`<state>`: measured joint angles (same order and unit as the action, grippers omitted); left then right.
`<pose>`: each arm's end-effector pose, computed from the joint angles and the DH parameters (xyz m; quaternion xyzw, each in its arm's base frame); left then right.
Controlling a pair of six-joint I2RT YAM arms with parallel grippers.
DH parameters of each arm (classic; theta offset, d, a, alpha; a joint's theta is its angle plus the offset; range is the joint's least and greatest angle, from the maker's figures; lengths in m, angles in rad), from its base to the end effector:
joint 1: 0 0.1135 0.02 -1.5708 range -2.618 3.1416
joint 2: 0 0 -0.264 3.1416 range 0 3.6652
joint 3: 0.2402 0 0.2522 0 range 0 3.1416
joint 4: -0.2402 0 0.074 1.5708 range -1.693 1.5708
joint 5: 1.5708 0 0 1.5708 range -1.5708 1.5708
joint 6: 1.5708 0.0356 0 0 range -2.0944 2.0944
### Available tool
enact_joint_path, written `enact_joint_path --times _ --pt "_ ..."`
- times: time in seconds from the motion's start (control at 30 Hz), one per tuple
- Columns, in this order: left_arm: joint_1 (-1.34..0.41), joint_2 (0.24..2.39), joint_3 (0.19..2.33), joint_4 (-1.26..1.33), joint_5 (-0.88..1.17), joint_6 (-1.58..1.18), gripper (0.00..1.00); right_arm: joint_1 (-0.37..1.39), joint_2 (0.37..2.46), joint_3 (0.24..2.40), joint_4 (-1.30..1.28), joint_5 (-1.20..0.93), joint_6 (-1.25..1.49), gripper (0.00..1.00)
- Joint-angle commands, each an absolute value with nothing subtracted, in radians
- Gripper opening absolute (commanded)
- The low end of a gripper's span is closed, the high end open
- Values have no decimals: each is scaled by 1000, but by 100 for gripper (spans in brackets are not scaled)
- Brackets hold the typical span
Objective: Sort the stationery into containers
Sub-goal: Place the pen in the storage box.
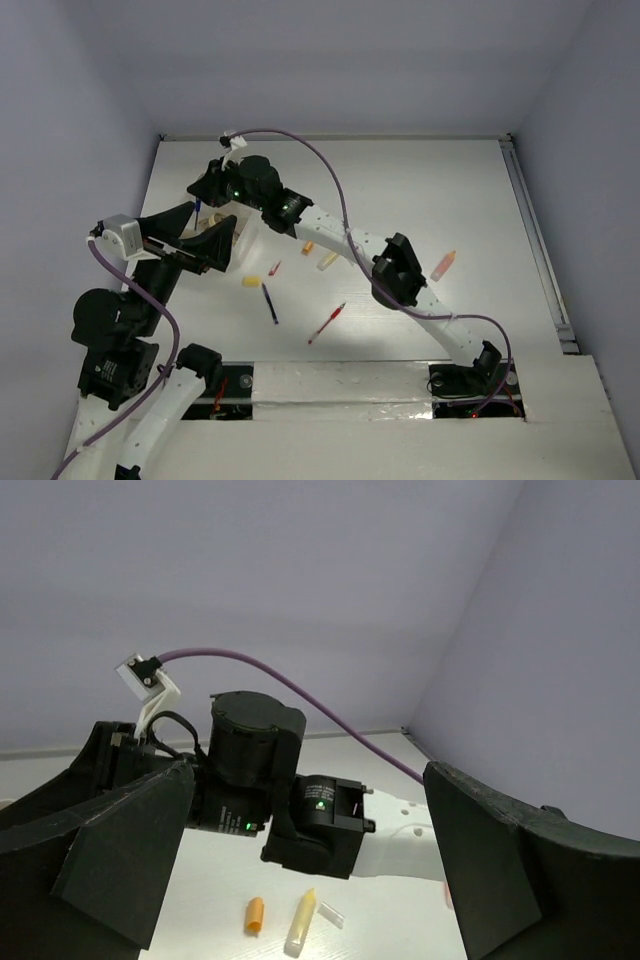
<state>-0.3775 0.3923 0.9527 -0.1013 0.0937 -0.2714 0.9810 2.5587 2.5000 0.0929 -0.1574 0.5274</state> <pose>0.0450 -0.0214 0.4440 0.0677 0.5242 -0.2939 0.7964 0.3277 0.4997 0.3081 -0.2109 0.6623 0.5307 0.4851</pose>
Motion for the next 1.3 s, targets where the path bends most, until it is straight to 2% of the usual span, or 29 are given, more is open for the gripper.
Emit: enact_joint_path --times 0.0,0.23,0.4,0.43,0.47,0.53,0.57,0.6,0.67,0.87,0.97,1.1,1.27 --pt "-373 397 936 -14 109 -256 99 991 2579 2559 192 -91 517 0" --pt "-373 394 914 -6 109 -256 99 1002 2623 2583 207 -71 459 0" --pt "-373 393 910 17 107 -253 99 1034 2573 2473 228 -61 373 0" --pt "-373 393 910 17 107 -256 99 1034 2548 2456 230 -61 364 3" --pt "-373 396 910 17 109 -256 99 1034 2537 2439 239 -67 357 14" --pt "-373 396 911 15 110 -259 99 1034 2508 2401 242 -77 353 26" --pt "-373 397 913 14 110 -264 99 1034 2496 2390 239 -81 353 39" --pt "-373 397 917 8 112 -264 99 1034 2479 2353 244 -83 351 44" --pt "-373 399 922 6 112 -268 99 1034 2416 2297 265 -83 354 53" --pt "-373 411 940 2 113 -285 99 1034 2246 2091 347 -117 370 69" --pt "-373 417 948 2 114 -290 99 1034 2157 2005 327 -126 362 85" --pt "-373 416 948 -25 98 -287 99 1034 2039 1863 299 -112 334 93" --pt "-373 416 934 -40 80 -284 99 1034 1950 1743 239 -68 299 90"
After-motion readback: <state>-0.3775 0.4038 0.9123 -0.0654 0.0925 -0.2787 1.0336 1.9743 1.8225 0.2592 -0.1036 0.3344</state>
